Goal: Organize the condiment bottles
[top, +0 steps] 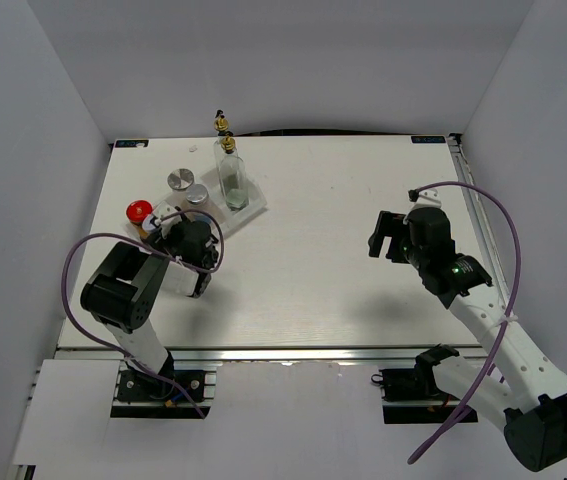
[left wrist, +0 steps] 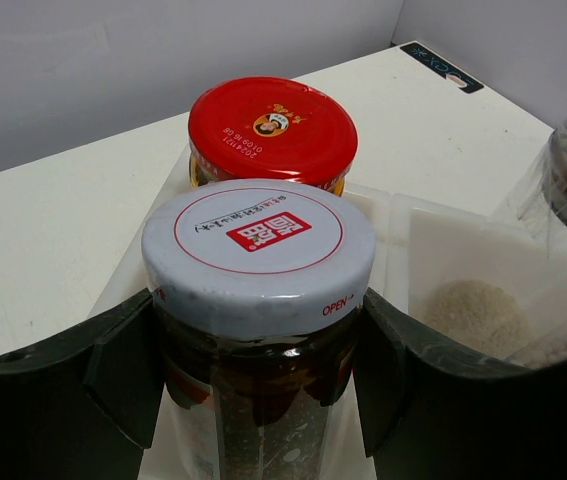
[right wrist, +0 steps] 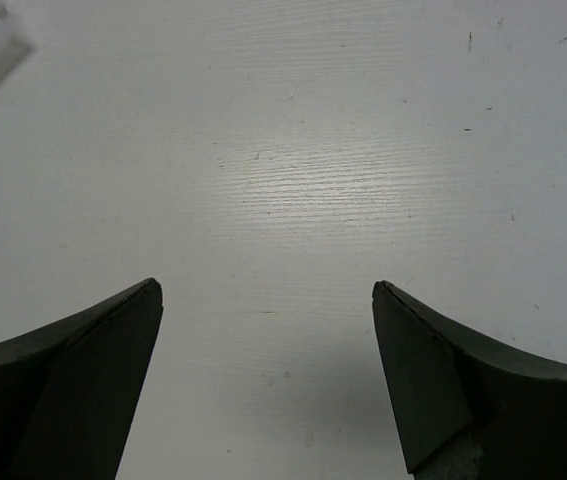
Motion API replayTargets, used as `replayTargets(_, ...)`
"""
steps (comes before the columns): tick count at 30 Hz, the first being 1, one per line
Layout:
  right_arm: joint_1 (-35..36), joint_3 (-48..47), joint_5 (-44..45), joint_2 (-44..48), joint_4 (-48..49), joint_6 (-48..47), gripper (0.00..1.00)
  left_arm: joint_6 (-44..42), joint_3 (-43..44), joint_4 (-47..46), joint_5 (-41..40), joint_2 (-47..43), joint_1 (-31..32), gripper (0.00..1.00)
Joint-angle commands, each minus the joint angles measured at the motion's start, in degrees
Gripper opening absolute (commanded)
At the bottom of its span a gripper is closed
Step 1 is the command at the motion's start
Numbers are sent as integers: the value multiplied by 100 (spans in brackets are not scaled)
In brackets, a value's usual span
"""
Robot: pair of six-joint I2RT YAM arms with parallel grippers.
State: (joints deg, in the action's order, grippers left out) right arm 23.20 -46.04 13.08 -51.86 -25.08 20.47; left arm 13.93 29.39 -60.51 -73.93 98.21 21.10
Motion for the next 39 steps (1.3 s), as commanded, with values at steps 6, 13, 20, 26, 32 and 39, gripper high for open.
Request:
replayTargets(6, -44, -72, -51, 114, 117, -122, 89, 83, 489, 66, -385, 75, -36, 52)
replayTargets(13, -35, -80, -34, 158, 126, -131, 89, -347, 384, -391, -88, 31, -45, 52)
replayTargets(20, -35, -37, -25, 237, 126, -148, 89, -620, 270, -1031, -7, 66, -124, 63)
replayTargets(26, -35, -36, -34, 290, 135, -157, 89, -576, 190, -998, 19, 119, -168, 65)
replayTargets(32, -44, -19, -60, 264, 170, -157, 89, -575, 120, -1016, 54, 66, -168, 77)
replayTargets(39, -35, -19, -69, 264, 161, -166, 89, -479, 251, -708, 10, 119, -177, 79)
